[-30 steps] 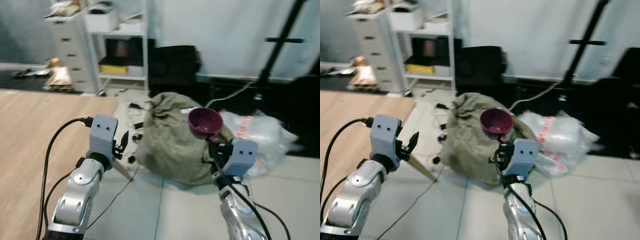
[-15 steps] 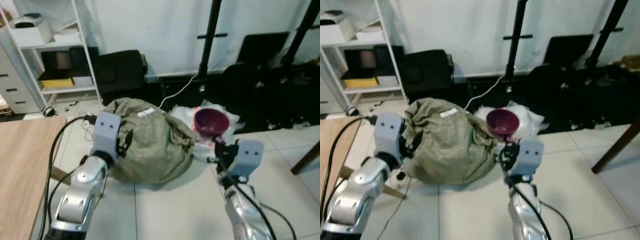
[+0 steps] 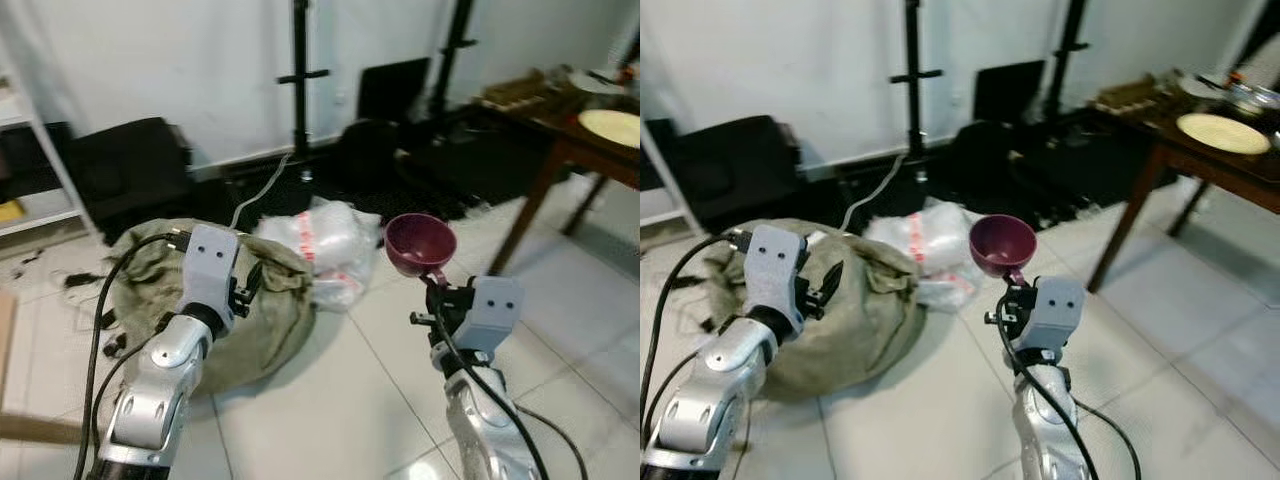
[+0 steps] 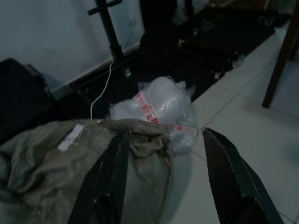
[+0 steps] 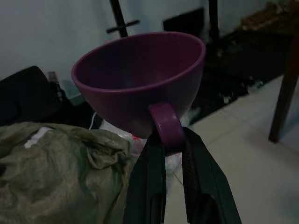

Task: Setting the table

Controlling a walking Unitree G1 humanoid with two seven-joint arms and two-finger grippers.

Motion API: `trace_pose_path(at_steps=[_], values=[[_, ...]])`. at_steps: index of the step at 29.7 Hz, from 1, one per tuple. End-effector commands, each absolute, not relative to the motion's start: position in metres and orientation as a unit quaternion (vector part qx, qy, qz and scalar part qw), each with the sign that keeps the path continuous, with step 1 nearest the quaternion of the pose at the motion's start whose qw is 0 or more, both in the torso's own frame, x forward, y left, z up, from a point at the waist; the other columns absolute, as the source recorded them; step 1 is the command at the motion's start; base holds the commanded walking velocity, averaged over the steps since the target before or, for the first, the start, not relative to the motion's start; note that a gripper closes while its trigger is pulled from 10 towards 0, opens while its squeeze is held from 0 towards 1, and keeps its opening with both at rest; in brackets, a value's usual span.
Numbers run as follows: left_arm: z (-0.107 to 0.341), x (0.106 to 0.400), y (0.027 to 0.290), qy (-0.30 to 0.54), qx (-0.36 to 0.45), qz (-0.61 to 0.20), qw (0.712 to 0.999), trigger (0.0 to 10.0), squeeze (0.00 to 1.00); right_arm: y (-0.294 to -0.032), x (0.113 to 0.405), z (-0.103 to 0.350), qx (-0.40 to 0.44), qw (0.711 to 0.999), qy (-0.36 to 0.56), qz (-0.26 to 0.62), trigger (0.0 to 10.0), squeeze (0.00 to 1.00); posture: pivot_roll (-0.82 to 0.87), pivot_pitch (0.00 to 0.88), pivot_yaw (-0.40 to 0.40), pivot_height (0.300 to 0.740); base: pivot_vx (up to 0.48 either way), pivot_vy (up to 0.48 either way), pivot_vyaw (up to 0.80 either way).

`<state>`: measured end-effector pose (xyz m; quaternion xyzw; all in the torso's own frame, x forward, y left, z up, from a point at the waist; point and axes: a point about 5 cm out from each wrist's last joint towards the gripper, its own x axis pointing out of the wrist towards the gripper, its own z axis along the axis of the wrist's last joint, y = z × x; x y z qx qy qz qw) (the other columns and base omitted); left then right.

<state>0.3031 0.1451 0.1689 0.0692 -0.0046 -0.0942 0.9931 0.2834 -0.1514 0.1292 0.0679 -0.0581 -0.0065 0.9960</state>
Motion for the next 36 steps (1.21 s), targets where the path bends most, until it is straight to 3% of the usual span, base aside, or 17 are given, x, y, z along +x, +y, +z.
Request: trace_pose_path(at_steps=[1,36], values=[[0.1643,0.303,0.1455,0.005,0.072,-0.094,0.993,10.0,0.0,-0.1511,0.2831,0.128,0.063,0.996,-0.056,-0.006,10.0,0.0,-0.03,0.0,0.126,0.74,0.0,0.0,-0.8],[0.1656,0.2998,0.1403,0.003,0.038,-0.103,0.994,10.0,0.0,-0.1526,0.282,0.1278,0.06,0.997,-0.052,-0.006,10.0,0.0,-0.04,0.0,0.118,0.74,0.0,0.0,-0.8]])
